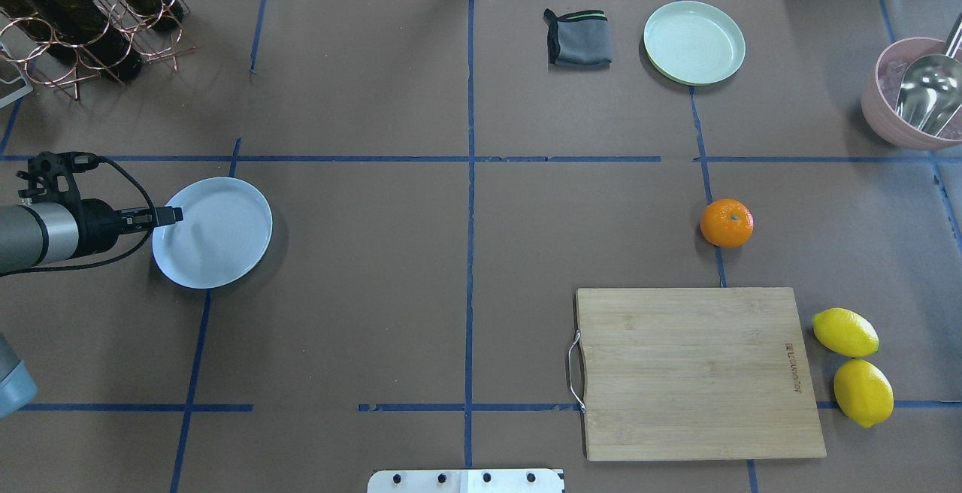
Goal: Pick orange to plate
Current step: 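Reach the left gripper toward the light blue plate's edge, then push the light blue plate with the left gripper toward the table center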
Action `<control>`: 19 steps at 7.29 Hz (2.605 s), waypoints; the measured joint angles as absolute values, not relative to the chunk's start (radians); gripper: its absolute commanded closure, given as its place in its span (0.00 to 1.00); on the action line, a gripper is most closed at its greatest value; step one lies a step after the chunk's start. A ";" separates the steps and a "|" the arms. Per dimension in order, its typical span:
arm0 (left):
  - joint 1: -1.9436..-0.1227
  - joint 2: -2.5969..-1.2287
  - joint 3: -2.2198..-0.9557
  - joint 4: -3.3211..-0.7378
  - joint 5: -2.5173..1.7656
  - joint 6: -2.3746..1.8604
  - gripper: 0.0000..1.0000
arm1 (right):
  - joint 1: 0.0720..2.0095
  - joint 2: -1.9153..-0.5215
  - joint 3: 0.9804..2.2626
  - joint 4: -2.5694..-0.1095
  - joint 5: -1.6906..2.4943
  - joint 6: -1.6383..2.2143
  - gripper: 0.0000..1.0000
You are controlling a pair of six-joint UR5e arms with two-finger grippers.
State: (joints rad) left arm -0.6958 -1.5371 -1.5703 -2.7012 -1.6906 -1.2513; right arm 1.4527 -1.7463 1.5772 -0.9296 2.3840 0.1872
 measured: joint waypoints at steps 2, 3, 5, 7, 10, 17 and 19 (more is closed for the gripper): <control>-0.695 -1.537 -1.574 -2.701 -1.690 -1.253 1.00 | 1.453 -1.746 1.577 -0.930 2.384 0.186 0.00; -0.695 -1.537 -1.576 -2.702 -1.689 -1.252 1.00 | 1.453 -1.746 1.577 -0.930 2.384 0.186 0.00; -0.696 -1.536 -1.606 -2.699 -1.690 -1.252 1.00 | 1.453 -1.746 1.577 -0.930 2.384 0.186 0.00; -0.696 -1.548 -1.683 -2.684 -1.697 -1.259 1.00 | 1.453 -1.746 1.577 -0.930 2.384 0.186 0.00; -0.678 -1.800 -1.701 -2.432 -1.673 -1.334 1.00 | 1.453 -1.746 1.577 -0.930 2.384 0.186 0.00; -0.427 -2.107 -1.596 -2.183 -1.482 -1.440 0.94 | 1.453 -1.746 1.564 -0.930 2.384 0.186 0.00; -0.412 -2.107 -1.593 -2.183 -1.479 -1.442 0.60 | 1.453 -1.746 1.563 -0.930 2.384 0.186 0.00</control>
State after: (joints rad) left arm -0.4121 -2.1070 -1.5932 -2.1829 -1.4787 -1.4418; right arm 1.4527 -1.7457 1.5629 -0.9296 2.3838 0.1856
